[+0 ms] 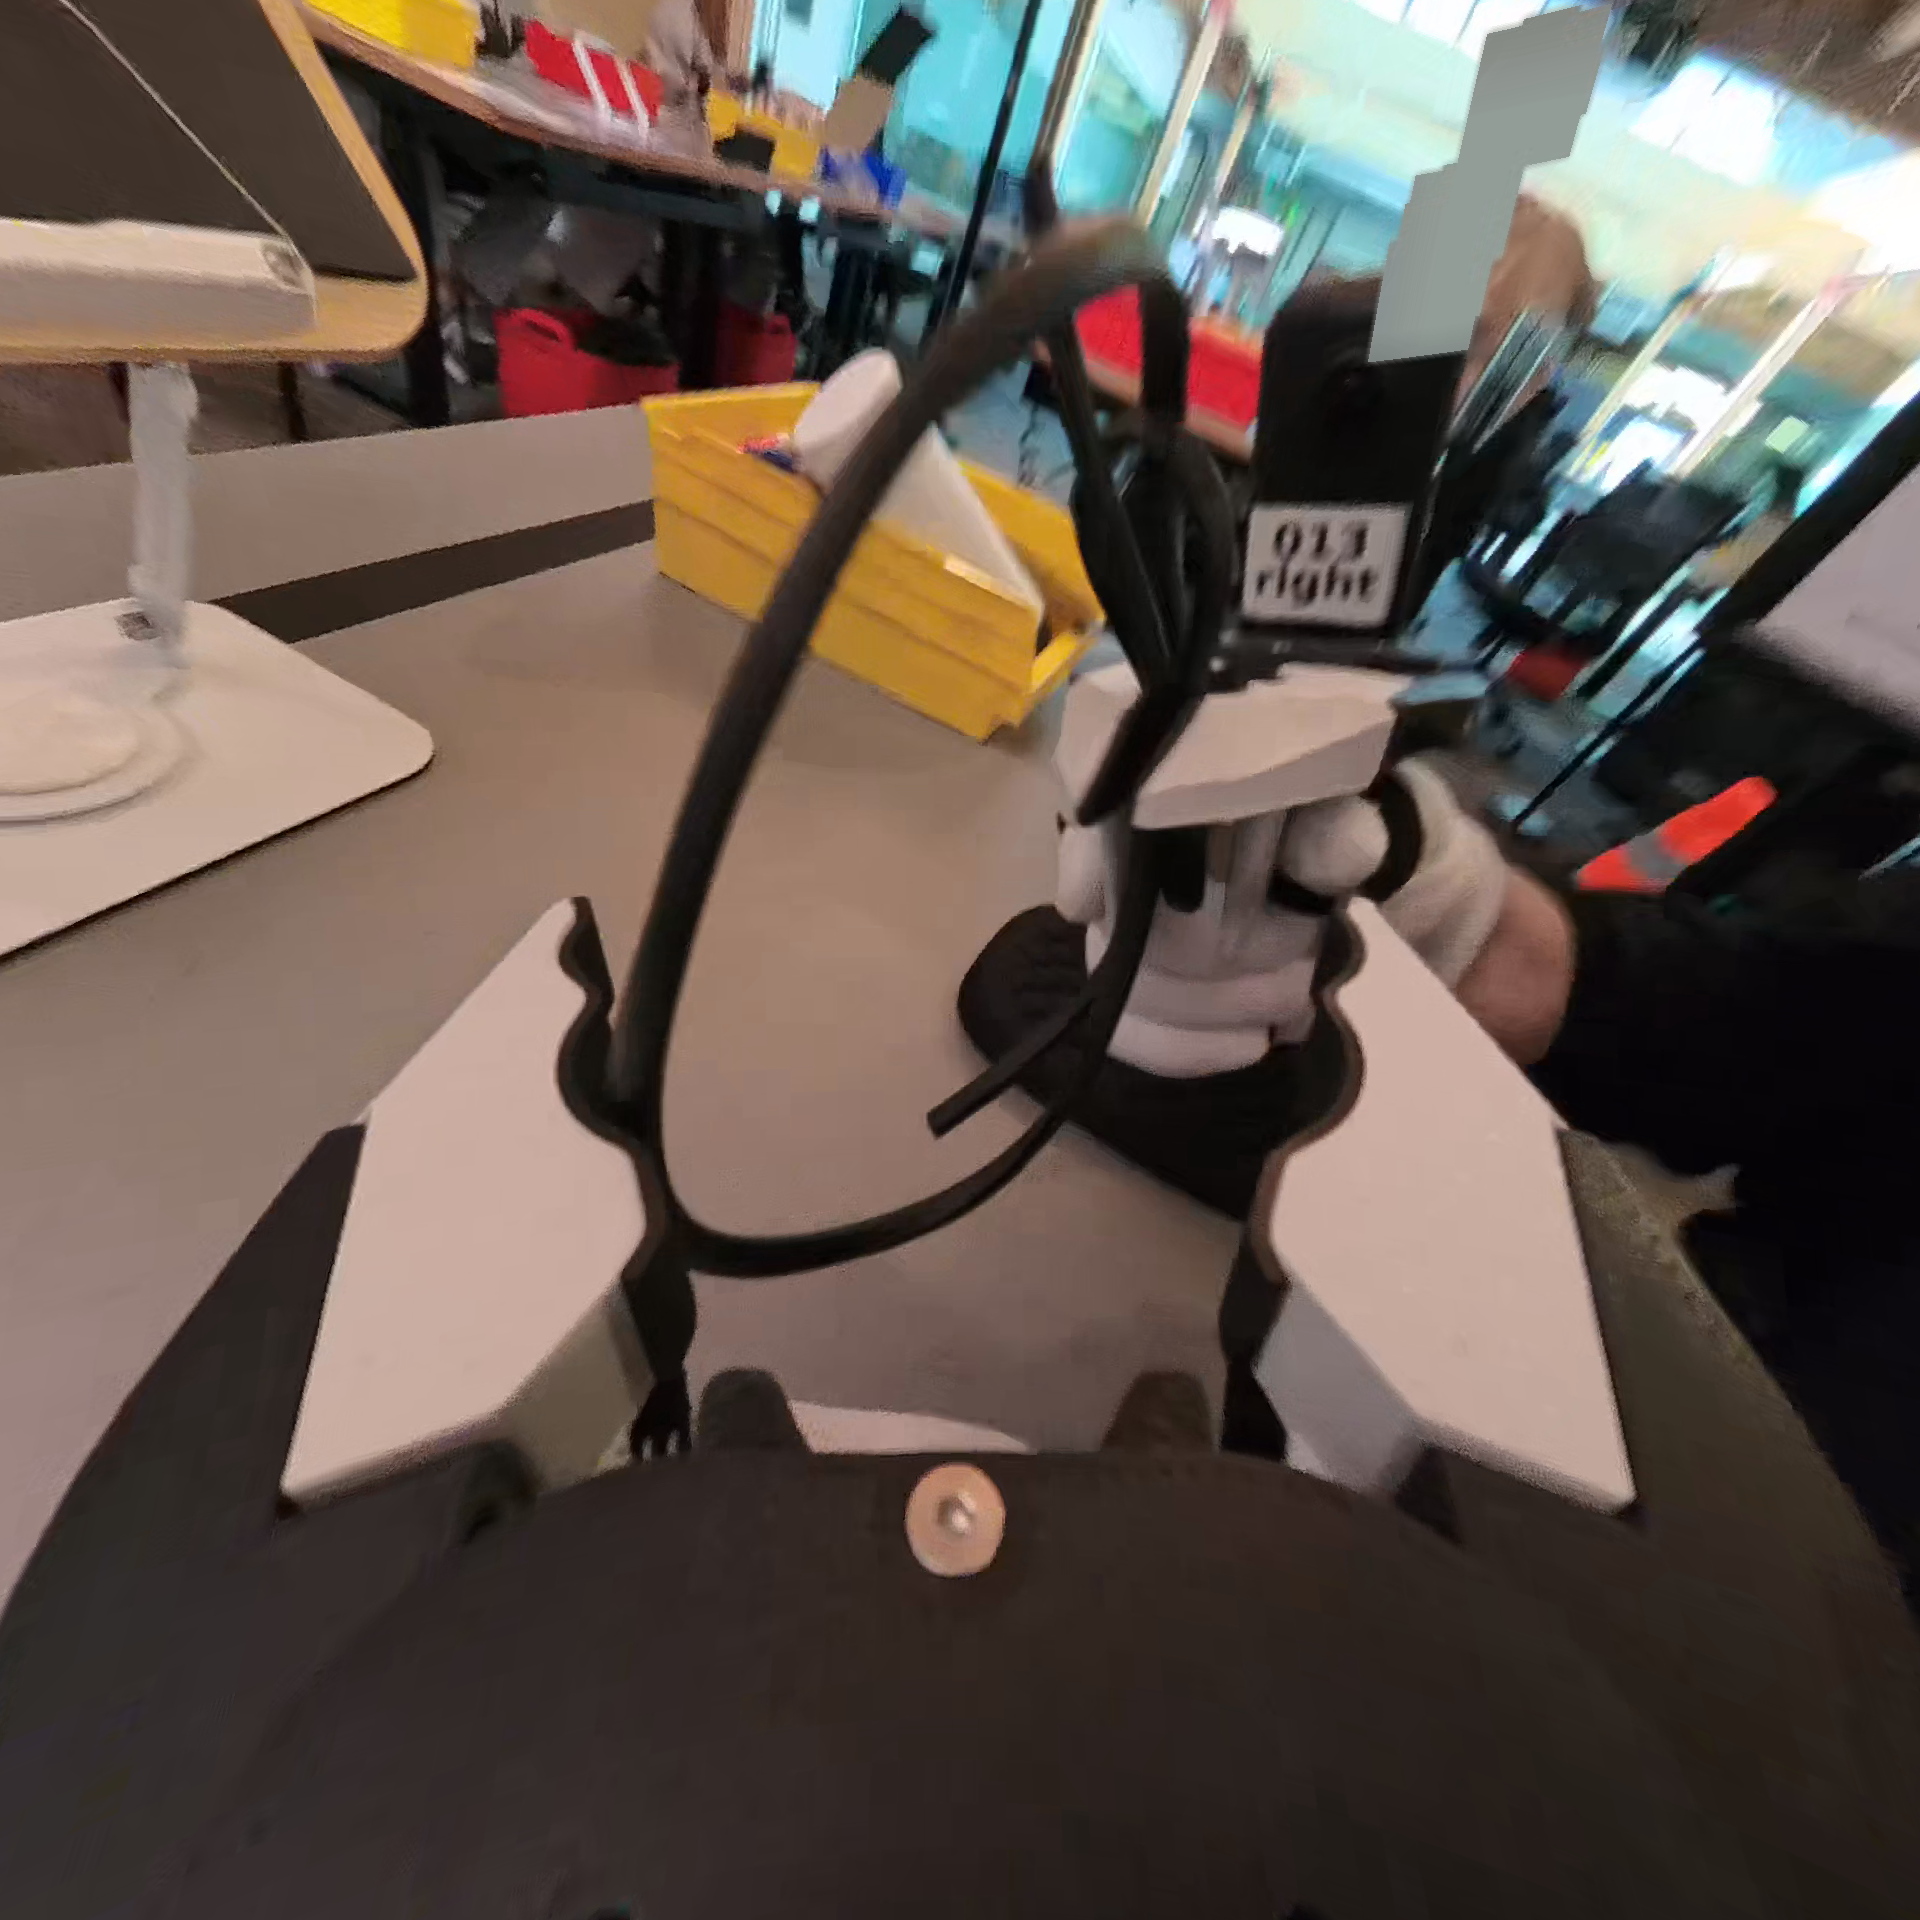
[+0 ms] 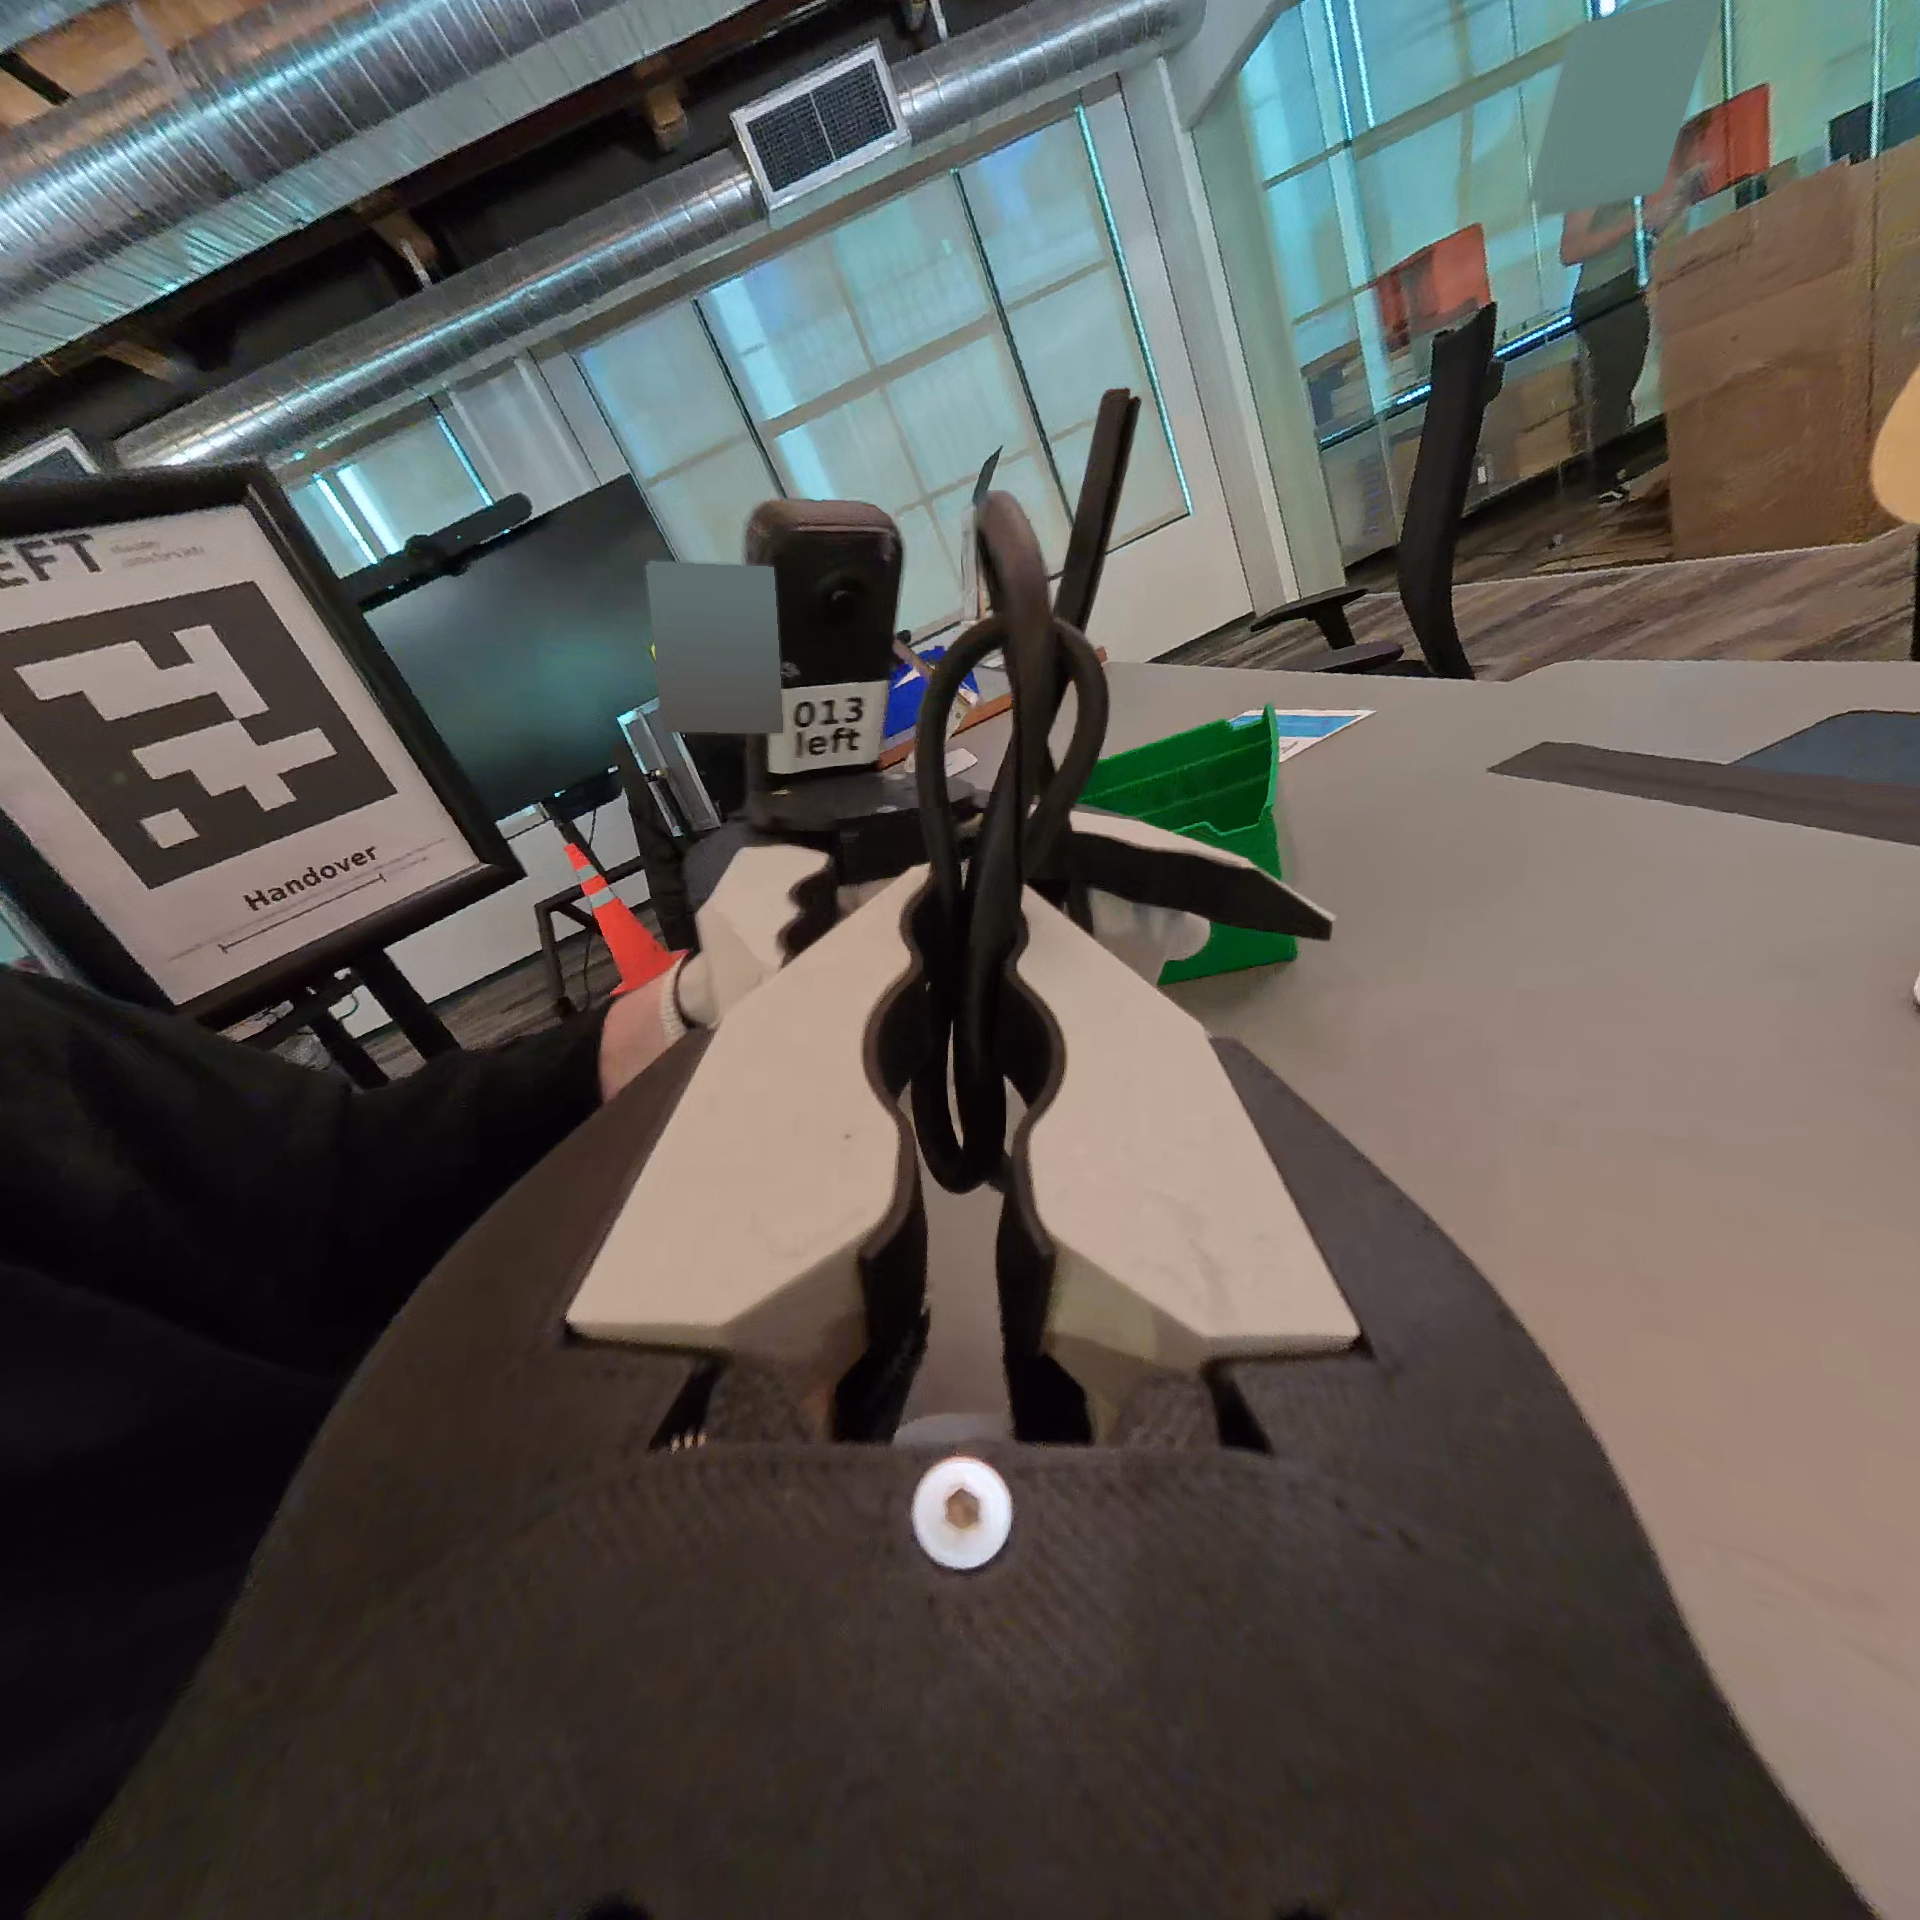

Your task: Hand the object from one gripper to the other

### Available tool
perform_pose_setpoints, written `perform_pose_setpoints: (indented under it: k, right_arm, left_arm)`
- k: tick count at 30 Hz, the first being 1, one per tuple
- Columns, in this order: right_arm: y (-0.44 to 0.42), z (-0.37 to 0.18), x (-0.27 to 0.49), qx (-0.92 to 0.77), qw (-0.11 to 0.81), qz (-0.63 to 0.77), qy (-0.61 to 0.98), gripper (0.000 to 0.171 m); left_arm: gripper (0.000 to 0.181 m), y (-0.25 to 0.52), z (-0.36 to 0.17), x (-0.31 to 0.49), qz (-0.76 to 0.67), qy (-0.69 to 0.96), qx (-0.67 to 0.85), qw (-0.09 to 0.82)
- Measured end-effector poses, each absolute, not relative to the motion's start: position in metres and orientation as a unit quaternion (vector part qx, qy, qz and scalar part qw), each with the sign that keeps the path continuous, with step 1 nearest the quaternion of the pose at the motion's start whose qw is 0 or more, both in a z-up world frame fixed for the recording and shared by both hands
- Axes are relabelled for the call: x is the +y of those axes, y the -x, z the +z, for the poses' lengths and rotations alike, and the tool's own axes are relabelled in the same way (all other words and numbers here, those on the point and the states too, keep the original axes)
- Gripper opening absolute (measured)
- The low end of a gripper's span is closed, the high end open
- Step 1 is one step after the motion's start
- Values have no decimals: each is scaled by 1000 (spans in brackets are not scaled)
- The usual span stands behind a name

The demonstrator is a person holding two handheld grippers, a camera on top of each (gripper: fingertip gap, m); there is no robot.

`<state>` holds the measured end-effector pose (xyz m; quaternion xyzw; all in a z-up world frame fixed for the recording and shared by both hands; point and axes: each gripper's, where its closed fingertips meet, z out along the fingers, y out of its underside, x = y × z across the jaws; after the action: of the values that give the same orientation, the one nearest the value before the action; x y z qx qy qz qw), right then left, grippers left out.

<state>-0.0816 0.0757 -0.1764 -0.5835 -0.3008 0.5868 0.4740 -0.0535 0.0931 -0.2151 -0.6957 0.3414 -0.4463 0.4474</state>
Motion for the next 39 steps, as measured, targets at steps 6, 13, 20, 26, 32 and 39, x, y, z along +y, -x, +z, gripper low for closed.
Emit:
perform_pose_setpoints:
  k: [6,13,20,26,32,39]
  right_arm:
    - [91,-183,85,-285,479,575,599,2]
    - [84,-184,97,-256,492,574,603,2]
    - [85,-186,96,-256,493,573,603,2]
    - [78,-185,98,-246,501,568,604,2]
    - [73,-185,102,-235,511,566,603,2]
    - [72,-185,103,-228,514,563,605,2]
  left_arm:
    - [127,53,-236,96,-357,730,377,444]
    - [107,81,-236,100,-314,752,315,487]
    - [106,73,-237,91,-370,745,278,481]
    - [111,74,-240,94,-387,746,229,491]
    - [109,78,-249,95,-375,756,217,490]
    - [106,81,-257,99,-389,759,173,493]
